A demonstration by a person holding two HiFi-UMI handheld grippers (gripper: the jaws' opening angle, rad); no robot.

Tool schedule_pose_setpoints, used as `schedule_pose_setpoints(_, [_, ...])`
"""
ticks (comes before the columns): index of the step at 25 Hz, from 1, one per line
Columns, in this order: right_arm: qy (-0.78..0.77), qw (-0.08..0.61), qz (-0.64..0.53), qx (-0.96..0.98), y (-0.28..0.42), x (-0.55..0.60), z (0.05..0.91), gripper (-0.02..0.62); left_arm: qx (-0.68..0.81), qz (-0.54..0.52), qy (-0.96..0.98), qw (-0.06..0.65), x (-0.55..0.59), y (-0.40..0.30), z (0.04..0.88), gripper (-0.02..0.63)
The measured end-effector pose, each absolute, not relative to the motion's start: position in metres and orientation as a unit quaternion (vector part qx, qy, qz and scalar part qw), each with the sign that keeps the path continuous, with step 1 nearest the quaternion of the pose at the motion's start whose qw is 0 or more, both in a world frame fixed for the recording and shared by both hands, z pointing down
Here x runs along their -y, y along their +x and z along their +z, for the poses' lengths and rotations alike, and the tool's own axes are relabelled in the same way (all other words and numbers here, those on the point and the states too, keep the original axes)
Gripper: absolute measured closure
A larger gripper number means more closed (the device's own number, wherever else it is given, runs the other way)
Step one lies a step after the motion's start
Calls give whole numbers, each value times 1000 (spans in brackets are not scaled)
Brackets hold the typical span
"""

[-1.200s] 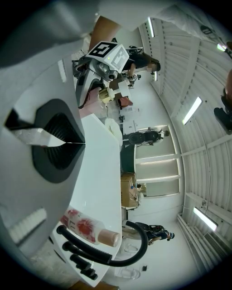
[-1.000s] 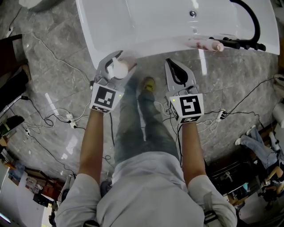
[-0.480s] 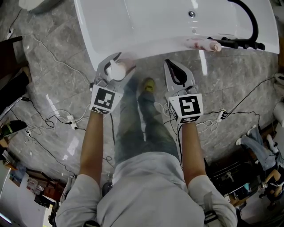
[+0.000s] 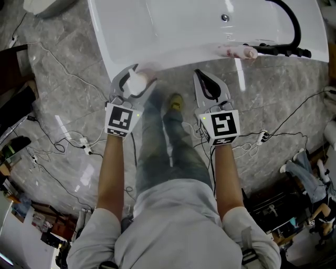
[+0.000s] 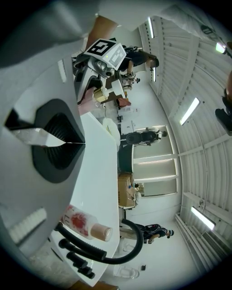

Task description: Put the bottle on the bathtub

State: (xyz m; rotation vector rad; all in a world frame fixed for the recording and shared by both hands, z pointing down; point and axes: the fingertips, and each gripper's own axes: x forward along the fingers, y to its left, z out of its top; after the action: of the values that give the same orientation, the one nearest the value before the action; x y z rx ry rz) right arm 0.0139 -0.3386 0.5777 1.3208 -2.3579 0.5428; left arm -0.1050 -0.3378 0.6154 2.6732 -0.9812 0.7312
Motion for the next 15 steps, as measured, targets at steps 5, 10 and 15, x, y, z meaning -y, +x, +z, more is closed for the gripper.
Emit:
schedule_pose_setpoints(5, [470, 187, 190, 842, 15, 331, 570, 592, 342, 246, 901, 106, 326, -109, 610, 325])
schedule_pose_setpoints(10, [472, 181, 182, 843, 21, 324, 551, 592, 366, 241, 892, 111, 314, -116, 594, 328])
schedule_pose_setpoints(15, [478, 172, 168, 845, 26, 319, 523, 592, 393, 231, 884, 108, 305, -128, 567, 354])
